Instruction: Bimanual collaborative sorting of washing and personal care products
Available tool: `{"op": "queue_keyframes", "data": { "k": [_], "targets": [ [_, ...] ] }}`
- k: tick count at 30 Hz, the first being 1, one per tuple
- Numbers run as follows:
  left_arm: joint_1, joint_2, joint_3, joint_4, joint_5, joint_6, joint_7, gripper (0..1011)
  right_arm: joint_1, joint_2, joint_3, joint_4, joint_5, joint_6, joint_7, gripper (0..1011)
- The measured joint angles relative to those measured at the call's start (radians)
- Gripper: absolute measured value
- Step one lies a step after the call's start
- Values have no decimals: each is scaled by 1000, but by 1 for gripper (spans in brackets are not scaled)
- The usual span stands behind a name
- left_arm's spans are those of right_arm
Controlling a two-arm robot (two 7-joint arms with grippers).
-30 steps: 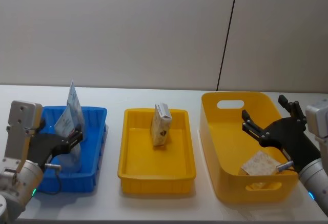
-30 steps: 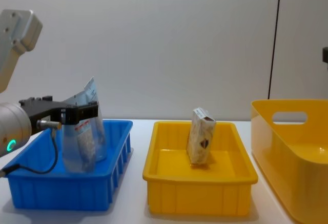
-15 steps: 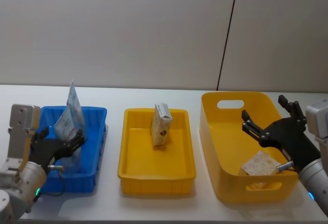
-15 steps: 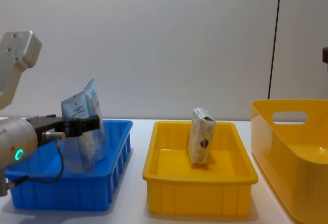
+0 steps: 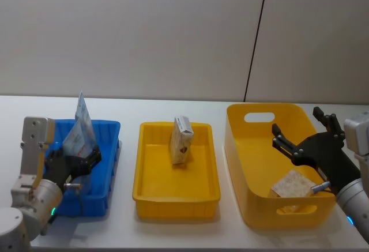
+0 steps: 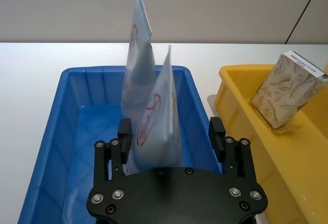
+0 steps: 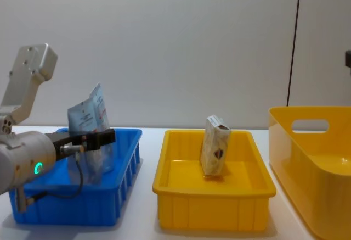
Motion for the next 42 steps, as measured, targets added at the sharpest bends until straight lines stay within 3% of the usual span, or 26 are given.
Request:
{"op": "queue_keyframes", "data": {
  "k": [5, 7, 11, 13, 22, 31, 34, 42],
  "targets": [
    [-19, -14, 3, 35, 8, -11, -3, 806, 0, 0, 0, 0, 0, 0, 0, 1004],
    [-23, -18, 4, 43, 11, -15, -4, 685, 0, 0, 0, 0, 0, 0, 0, 1004],
    [-32, -25, 6, 60, 19, -22, -5, 616, 0, 0, 0, 0, 0, 0, 0, 1004],
    [-38, -29, 8, 69, 25, -28, -6, 529, 0, 0, 0, 0, 0, 0, 0, 1004],
    [-41, -34, 10, 75, 38, -47, -12, 458, 0, 0, 0, 0, 0, 0, 0, 1004],
    [-21, -22, 8, 26, 61, -71, -17, 394, 0, 0, 0, 0, 0, 0, 0, 1004],
    [-11, -13, 5, 1, 69, -75, -18, 276, 0, 0, 0, 0, 0, 0, 0, 1004],
    [10, 12, -2, -60, 85, -81, -28, 82, 0, 0, 0, 0, 0, 0, 0, 1004]
  ]
}}
